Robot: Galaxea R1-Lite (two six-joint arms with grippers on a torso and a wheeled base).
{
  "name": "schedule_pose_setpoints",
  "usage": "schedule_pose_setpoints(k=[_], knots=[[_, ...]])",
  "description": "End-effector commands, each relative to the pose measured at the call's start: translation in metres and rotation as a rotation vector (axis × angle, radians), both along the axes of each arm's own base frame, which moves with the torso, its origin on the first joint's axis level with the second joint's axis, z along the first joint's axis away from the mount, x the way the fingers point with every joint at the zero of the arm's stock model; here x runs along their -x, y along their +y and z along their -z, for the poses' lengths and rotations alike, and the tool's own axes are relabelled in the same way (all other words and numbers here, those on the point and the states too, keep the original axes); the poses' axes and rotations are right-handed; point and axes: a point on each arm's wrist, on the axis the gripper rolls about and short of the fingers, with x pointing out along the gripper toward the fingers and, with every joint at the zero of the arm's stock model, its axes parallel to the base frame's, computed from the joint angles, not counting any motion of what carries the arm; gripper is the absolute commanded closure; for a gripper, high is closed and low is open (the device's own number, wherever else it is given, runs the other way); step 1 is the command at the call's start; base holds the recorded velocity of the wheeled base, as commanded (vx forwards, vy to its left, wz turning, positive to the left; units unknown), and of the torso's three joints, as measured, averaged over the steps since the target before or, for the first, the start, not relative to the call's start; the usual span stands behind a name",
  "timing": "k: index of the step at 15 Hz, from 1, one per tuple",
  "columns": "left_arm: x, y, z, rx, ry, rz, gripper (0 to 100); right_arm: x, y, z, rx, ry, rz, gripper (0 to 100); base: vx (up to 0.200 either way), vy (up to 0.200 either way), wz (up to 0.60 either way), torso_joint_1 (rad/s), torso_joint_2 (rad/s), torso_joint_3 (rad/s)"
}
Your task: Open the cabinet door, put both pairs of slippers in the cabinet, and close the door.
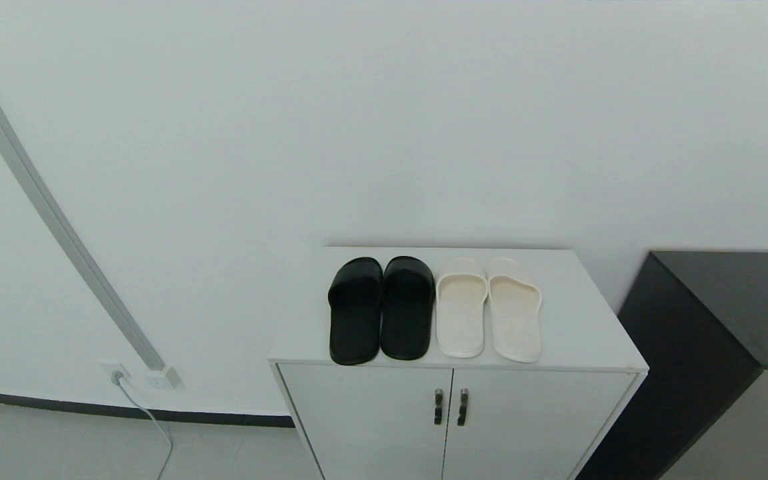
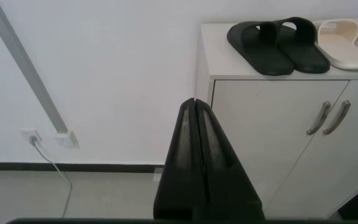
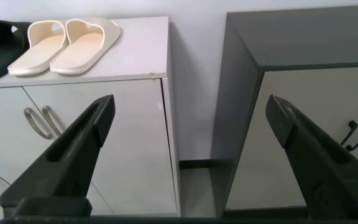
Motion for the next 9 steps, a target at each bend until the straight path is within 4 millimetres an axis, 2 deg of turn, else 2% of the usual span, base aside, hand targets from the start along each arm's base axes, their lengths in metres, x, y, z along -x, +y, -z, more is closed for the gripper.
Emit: schedule_pose_setpoints(k=[1,9], knots=[[-0.0001,0.0,0.0001,0.0,0.002,-0.002,100,-0.0001,0.0,-0.0001,0.0,0.001,0.0,0,0.0,0.0,0.0,0.0,0.0,0.0],[-0.0001,0.0,0.0001,-0.011,0.002,-0.002,100,-0.0001,0.0,0.0001,0.005,0.002,0.0,0,0.0,0.0,0.0,0.0,0.0,0.0]])
